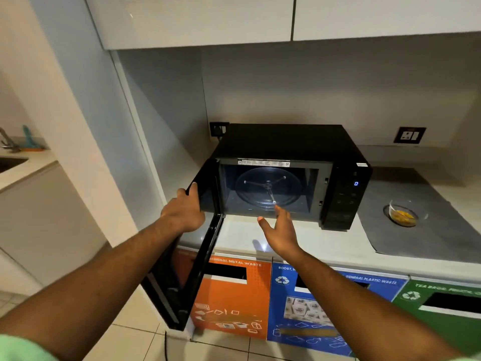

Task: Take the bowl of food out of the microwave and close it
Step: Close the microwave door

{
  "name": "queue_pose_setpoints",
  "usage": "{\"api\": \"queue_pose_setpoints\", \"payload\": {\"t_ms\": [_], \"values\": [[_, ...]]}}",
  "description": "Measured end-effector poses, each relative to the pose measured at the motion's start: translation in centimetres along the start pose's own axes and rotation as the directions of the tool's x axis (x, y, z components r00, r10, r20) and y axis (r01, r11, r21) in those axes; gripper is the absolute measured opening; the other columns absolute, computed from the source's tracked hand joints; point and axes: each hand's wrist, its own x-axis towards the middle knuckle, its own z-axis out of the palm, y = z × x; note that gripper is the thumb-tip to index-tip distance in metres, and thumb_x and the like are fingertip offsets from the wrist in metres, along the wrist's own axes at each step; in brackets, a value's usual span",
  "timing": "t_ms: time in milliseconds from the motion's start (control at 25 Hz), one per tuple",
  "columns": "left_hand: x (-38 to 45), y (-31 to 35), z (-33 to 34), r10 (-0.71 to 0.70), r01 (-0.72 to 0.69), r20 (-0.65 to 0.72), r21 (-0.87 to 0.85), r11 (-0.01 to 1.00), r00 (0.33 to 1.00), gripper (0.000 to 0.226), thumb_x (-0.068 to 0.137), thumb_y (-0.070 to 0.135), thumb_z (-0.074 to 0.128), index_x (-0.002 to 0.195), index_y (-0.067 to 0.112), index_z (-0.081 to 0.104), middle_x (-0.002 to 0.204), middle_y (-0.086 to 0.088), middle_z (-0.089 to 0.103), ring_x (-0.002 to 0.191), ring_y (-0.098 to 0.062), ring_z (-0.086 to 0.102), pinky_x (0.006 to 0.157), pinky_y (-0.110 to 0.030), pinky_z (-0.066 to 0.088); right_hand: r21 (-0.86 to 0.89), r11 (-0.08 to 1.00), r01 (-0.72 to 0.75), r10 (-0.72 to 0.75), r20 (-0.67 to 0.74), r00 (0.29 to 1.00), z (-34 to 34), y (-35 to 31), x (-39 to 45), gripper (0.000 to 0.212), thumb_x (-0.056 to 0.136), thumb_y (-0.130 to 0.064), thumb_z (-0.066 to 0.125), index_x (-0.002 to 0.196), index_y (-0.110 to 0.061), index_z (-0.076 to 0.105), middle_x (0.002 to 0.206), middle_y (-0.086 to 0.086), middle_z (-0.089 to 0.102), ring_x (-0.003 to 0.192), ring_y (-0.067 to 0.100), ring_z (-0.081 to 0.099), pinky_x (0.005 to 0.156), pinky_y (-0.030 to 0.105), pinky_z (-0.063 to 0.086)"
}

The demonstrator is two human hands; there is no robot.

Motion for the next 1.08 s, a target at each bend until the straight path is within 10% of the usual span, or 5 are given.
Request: {"api": "queue_pose_setpoints", "payload": {"t_ms": [320,560,1080], "values": [[-2.0,6.4,2.3,0.323,-0.313,0.09,-0.111,0.943,0.942,0.079,0.1,0.05,0.037,0.162,0.016,0.003,0.166,-0.008,-0.029,0.149,-0.031,-0.036,0.125,-0.048,-0.007,-0.173,0.985,0.024,-0.033,-0.047,0.998,-3.8,2.4,0.8,0.072,0.095,-0.045,0.062,0.154,-0.013,0.035,0.161,0.01,0.037,0.145,0.031,0.041,0.116,0.044,0.041],[-1.1,14.8,4.8,0.644,-0.651,-0.105,-0.073,0.755,0.758,0.07,0.101,0.058,0.015,0.161,0.023,0.023,0.172,0.003,-0.002,0.156,-0.015,-0.015,0.125,-0.037,-0.009,-0.245,0.969,0.035,-0.066,-0.116,0.991,-9.8,3.8,3.6,0.07,0.095,-0.042,0.062,0.152,-0.008,0.038,0.158,0.014,0.04,0.146,0.031,0.038,0.119,0.045,0.036],[8.1,25.4,6.3,0.69,-0.666,-0.149,0.182,0.724,0.709,0.07,0.104,0.049,0.022,0.162,0.013,0.003,0.171,-0.004,-0.01,0.158,-0.02,-0.009,0.129,-0.04,0.003,-0.002,0.994,0.106,-0.1,-0.337,0.936,-15.4,6.8,7.2,0.04,0.105,-0.032,0.043,0.14,-0.015,0.053,0.141,0.007,0.053,0.126,0.018,0.056,0.098,0.021,0.044]]}}
